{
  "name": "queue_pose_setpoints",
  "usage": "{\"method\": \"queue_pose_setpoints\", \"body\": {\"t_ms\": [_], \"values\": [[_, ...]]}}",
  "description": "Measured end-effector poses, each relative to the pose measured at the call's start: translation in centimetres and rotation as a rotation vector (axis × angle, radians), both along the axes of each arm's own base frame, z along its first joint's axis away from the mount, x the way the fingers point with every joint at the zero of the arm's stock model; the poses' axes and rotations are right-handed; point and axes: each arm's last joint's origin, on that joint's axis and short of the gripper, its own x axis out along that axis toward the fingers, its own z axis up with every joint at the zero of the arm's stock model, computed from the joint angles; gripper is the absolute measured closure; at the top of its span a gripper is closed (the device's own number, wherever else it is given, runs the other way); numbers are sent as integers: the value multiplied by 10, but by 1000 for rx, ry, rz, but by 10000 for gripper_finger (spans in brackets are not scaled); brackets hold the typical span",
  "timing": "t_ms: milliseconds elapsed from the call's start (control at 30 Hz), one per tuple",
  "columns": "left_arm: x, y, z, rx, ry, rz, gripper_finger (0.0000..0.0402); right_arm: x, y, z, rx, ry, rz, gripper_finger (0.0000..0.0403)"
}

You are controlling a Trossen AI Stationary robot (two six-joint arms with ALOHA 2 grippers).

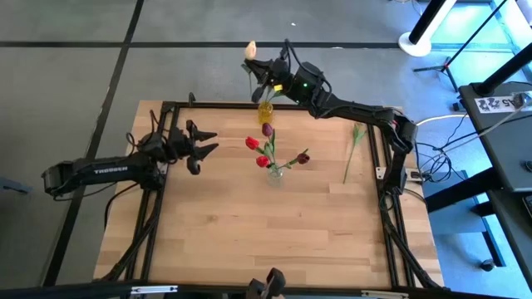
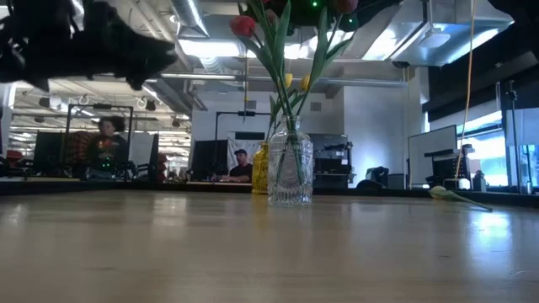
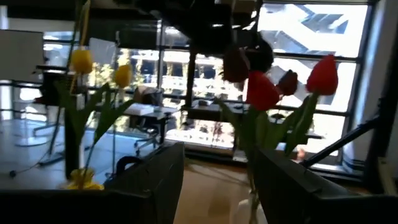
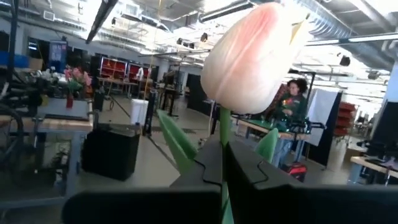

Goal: Sort flowers into vase by color
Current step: Put the bottom white tulip into the yellow vase

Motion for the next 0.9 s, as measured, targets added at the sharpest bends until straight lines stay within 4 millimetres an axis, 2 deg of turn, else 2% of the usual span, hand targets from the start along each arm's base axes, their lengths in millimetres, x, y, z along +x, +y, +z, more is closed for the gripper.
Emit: {"method": "queue_pose_setpoints", "body": {"t_ms": [100, 367, 667, 900], "values": [[-2, 1, -6, -12, 1, 59, 221, 0, -2, -2, 8, 3, -27, 402], [-2, 1, -16, -41, 66, 66, 221, -4, -6, -11, 111, 96, -145, 402], [-2, 1, -19, -52, 91, 68, 221, -6, -5, -11, 146, 118, -156, 402], [-2, 1, -19, -53, 93, 68, 221, -3, -10, -21, 158, 163, -158, 402]]}}
